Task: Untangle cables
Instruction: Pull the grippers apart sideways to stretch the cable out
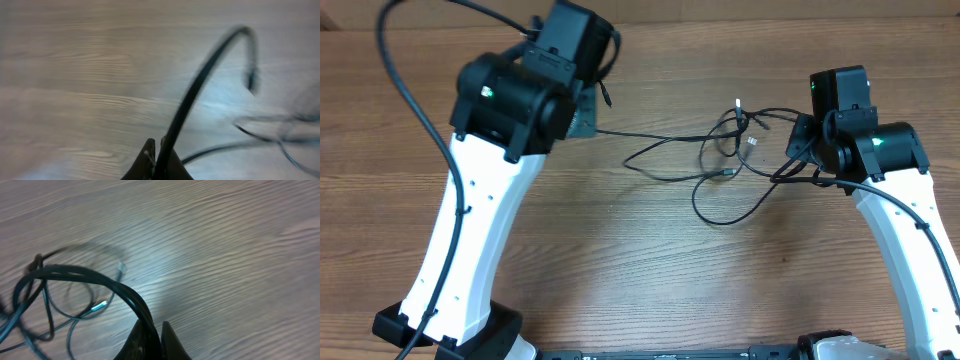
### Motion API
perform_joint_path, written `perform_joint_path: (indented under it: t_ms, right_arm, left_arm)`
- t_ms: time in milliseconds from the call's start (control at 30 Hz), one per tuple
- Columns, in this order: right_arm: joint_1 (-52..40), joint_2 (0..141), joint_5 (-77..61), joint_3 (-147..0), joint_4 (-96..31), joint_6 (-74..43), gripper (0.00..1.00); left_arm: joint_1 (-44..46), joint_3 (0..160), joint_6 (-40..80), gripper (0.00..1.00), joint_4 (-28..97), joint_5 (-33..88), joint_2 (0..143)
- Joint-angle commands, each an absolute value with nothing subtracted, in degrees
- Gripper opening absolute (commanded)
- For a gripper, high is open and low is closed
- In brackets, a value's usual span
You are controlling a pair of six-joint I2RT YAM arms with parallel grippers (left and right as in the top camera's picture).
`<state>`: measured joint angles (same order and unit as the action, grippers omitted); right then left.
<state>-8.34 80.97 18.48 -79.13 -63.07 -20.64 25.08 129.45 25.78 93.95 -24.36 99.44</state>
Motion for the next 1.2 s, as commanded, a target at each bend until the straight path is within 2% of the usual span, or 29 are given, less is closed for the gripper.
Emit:
perform_joint_path:
  t_ms: [0, 233, 400, 467, 767, 1167]
  right_arm:
    - [-8.1, 80.7, 26.8, -80.6, -63.4, -24.1, 0.04]
    - [-7.4, 80.7, 43.6, -80.6, -65.3, -30.3, 0.04]
    - [-4.5, 80.7, 47.3, -80.6, -65.2, -30.5, 0.04]
    - [-0.4, 80.7, 49.5, -80.6, -65.3, -31.7, 0.04]
    - [14.5, 80.7, 36.5, -80.6, -64.9, -31.7, 0.04]
    - [22.3, 80.7, 34.4, -80.6, -64.5, -31.7, 0.04]
  left_arm:
    - [21.7, 129.5, 34.2, 0.04, 94.3, -35.8, 97.9]
    - [12.3, 129.6, 45.6, 0.04, 93.7, -39.4, 97.0]
    - [8.4, 129.6, 46.7, 0.04, 91.5, -40.8, 96.2]
    - [6.1, 129.6, 49.2, 0.04, 91.1, -43.5, 95.6]
    - [0.0, 129.6, 49.4, 0.04, 89.4, -43.3, 93.7]
    - [-9.2, 129.6, 52.2, 0.04, 86.2, -42.4, 92.9]
